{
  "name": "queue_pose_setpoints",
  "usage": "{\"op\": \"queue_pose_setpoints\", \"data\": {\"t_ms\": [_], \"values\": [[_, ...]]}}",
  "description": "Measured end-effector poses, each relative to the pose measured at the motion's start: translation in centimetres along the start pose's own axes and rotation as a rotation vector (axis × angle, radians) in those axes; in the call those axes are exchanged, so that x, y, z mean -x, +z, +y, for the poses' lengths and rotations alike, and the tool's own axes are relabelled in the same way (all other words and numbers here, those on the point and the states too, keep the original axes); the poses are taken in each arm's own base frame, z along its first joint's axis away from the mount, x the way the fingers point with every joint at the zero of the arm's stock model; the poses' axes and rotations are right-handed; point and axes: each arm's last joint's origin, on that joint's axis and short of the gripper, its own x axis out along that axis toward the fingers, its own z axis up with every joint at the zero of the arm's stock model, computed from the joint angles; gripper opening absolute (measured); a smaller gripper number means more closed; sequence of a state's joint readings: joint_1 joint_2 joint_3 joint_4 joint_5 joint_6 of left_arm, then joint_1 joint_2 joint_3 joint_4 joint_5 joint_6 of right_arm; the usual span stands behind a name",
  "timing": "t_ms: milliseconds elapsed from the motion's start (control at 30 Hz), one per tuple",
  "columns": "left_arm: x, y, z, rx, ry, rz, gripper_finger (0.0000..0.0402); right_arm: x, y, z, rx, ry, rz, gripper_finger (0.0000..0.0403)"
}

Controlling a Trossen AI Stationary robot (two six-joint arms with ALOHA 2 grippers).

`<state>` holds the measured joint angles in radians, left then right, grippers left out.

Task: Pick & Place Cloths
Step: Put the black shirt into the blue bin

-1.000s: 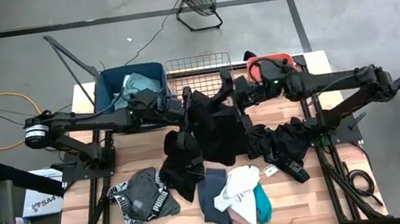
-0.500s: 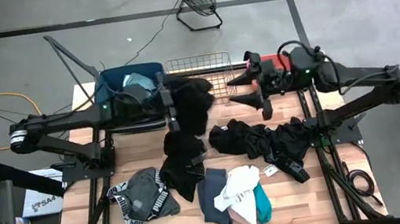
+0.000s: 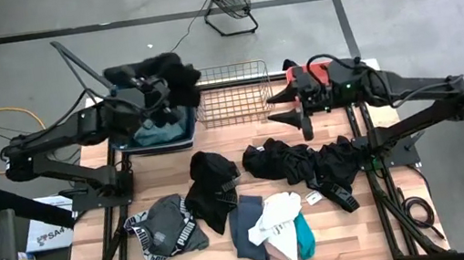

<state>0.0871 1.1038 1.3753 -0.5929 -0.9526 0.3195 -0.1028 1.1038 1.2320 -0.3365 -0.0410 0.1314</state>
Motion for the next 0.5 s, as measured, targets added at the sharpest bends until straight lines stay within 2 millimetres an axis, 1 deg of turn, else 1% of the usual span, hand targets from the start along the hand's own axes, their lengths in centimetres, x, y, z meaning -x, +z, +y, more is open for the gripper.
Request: {"op": "queue_pose_setpoints", "data": {"t_ms": [67,167,233,367,500], "values": [[-0.3,-0.7,0.4,-0.018,0.066,0.062,0.0109,0.0,0.0,0.0,0.0,0.002,0.0,0.0215],[-1.0,-1.4,0.9,0.006,0.107,0.117,0.0109,0.0,0.0,0.0,0.0,0.002,-0.003,0.0215],[-1.8,-2.1,1.0,0.007,0.143,0.161,0.0109,0.0,0.0,0.0,-0.003,0.001,-0.001,0.0215],[-3.9,-4.4,0.9,-0.029,0.2,0.263,0.0109,0.0,-0.1,0.2,-0.001,0.008,0.006,0.0215],[-6.0,-6.9,0.8,-0.031,0.204,0.343,0.0109,0.0,-0.1,0.4,0.004,0.019,0.008,0.0215]]}}
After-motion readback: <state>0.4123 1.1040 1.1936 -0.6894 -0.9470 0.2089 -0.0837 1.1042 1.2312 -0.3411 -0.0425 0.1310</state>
